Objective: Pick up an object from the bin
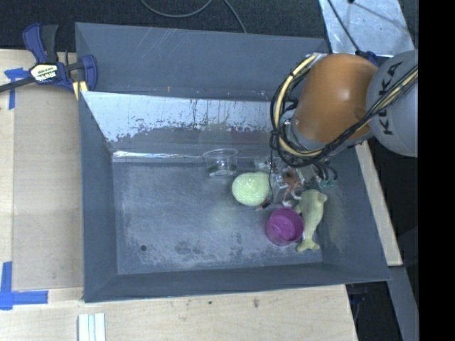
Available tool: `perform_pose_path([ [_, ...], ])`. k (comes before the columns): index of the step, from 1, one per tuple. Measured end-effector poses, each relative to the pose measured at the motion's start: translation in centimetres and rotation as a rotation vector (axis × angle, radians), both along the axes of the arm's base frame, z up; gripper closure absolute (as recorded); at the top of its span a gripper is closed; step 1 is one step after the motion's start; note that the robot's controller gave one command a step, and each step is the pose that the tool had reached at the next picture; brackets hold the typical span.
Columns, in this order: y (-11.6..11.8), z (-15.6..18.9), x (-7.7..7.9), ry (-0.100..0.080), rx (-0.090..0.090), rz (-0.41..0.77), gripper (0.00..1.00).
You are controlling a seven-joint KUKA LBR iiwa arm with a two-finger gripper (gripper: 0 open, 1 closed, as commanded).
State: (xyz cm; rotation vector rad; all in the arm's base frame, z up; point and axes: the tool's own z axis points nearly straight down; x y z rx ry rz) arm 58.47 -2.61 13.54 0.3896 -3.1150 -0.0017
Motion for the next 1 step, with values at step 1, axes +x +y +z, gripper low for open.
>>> perform_pose_path([
  [1, -0.02, 1.91, 0.19, -0.008, -0.001, -0.001, 1.0],
])
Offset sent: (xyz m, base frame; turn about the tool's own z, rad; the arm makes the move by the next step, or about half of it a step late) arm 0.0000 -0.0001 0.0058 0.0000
